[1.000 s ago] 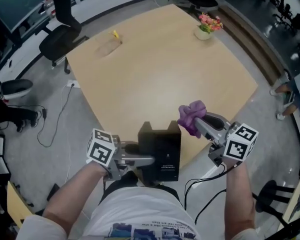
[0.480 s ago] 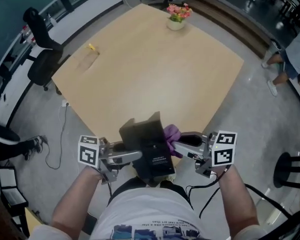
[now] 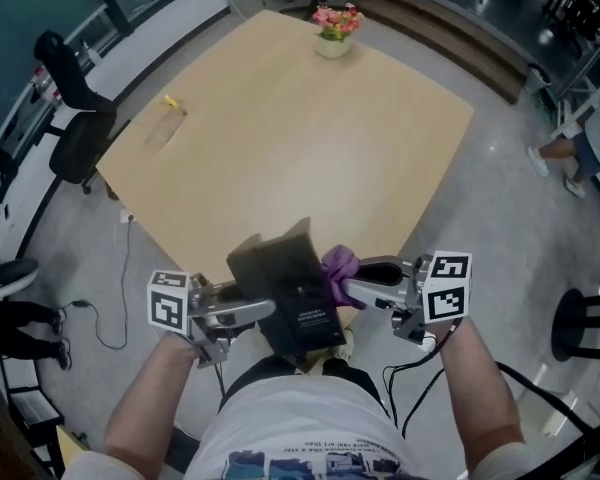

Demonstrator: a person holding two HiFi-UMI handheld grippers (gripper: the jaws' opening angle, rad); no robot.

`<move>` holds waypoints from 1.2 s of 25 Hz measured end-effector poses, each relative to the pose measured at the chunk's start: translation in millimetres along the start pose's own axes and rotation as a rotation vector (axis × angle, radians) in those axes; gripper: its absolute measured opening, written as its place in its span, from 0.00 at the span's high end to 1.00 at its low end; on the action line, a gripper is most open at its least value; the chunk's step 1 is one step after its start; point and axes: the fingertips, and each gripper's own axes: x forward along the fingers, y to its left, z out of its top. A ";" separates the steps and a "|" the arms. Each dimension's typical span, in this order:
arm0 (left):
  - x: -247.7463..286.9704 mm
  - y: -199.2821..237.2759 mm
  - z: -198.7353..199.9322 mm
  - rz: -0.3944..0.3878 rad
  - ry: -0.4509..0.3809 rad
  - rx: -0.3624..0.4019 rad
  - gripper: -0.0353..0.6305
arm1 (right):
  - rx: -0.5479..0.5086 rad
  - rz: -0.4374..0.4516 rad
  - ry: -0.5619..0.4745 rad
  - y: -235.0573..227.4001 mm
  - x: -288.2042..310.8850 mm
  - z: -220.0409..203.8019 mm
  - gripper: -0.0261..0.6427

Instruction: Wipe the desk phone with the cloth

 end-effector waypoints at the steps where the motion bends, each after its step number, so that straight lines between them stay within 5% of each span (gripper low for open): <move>1: 0.4 -1.2 -1.7 -0.004 0.003 0.000 0.68 | -0.008 -0.009 -0.013 -3.7 3.3 7.3 0.83; 12: -0.9 -10.5 -9.2 -0.009 -0.023 0.000 0.67 | 0.062 0.111 0.019 10.3 31.6 -8.8 0.83; 30: -18.9 12.4 19.1 0.108 -0.167 -0.008 0.67 | 0.119 -0.059 0.170 43.3 7.9 -128.2 0.83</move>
